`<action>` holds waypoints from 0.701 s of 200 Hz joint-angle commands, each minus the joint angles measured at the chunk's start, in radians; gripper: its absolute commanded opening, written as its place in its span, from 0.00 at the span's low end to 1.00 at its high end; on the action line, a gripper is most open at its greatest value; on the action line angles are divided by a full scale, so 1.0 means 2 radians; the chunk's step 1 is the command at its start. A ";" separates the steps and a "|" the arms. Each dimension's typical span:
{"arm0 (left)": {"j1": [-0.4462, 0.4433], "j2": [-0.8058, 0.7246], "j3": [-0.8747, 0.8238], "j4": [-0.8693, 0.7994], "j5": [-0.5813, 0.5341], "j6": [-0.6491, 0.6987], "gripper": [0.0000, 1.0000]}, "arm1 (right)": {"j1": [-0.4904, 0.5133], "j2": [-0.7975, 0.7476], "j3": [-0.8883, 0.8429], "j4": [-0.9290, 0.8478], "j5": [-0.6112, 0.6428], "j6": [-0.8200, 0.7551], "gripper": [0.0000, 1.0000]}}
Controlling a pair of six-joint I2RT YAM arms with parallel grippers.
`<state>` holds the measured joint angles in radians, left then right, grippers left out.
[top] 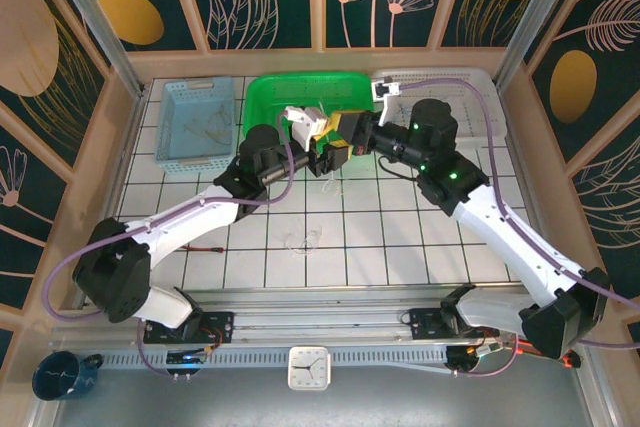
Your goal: Untangle the cables
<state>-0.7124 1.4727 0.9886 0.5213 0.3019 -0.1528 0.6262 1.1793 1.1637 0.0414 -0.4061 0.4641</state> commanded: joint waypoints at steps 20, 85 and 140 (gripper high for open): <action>0.001 0.010 -0.026 0.043 0.033 -0.027 0.37 | 0.014 -0.004 0.049 0.014 0.036 -0.010 0.00; 0.001 0.005 -0.109 0.106 0.027 -0.064 0.22 | 0.003 -0.009 0.098 0.043 0.092 -0.012 0.00; 0.001 0.019 -0.141 0.133 0.026 -0.080 0.10 | -0.030 0.001 0.121 0.084 0.073 0.024 0.00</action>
<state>-0.7109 1.4868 0.7265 0.7097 0.3405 -0.2893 0.5873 1.1812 1.3514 0.1173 -0.2584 0.4763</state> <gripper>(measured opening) 0.099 0.052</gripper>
